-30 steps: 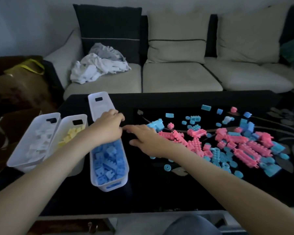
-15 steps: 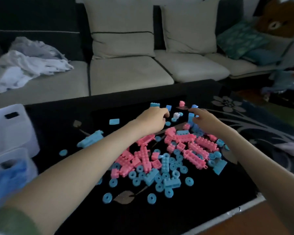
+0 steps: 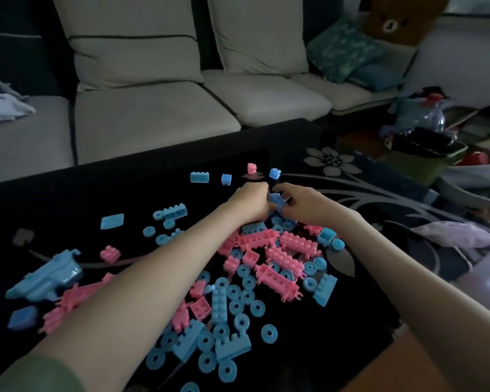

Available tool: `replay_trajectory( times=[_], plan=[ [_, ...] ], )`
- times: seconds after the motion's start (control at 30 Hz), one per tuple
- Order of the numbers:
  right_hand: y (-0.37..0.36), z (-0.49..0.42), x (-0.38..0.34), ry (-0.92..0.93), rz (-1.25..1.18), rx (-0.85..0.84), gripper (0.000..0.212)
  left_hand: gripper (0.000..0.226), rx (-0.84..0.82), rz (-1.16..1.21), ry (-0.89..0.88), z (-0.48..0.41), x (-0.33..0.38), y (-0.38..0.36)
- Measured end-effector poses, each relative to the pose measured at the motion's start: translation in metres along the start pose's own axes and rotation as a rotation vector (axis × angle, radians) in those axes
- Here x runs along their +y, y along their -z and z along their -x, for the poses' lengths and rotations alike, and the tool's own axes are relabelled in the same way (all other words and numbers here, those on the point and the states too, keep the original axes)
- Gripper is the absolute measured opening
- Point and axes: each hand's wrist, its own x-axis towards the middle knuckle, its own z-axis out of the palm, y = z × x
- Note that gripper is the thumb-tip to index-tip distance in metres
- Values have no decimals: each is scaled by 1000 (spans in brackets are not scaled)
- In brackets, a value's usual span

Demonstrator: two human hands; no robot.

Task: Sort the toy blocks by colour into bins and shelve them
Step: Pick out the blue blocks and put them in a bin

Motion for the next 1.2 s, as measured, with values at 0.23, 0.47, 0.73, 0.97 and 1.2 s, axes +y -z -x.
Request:
replay_trajectory(
  times=[0.23,0.47,0.73,0.97,1.2],
  plan=[
    [-1,3,-6,-126,-52,197,48,52,87,23,17,19,-1,5],
    [5,35,-78,60,-355,386,51,27,295,-81,52,105,-21,77],
    [-48,119,-269,512,-416,-3,46,12,230,-346,355,295,-128,144],
    [-108,164,-370,611,-450,-134,44,24,175,-184,668,423,-193,129],
    [-134,145,-356,647,-270,-30,28,31,323,20,615,435,-201,105]
  ],
)
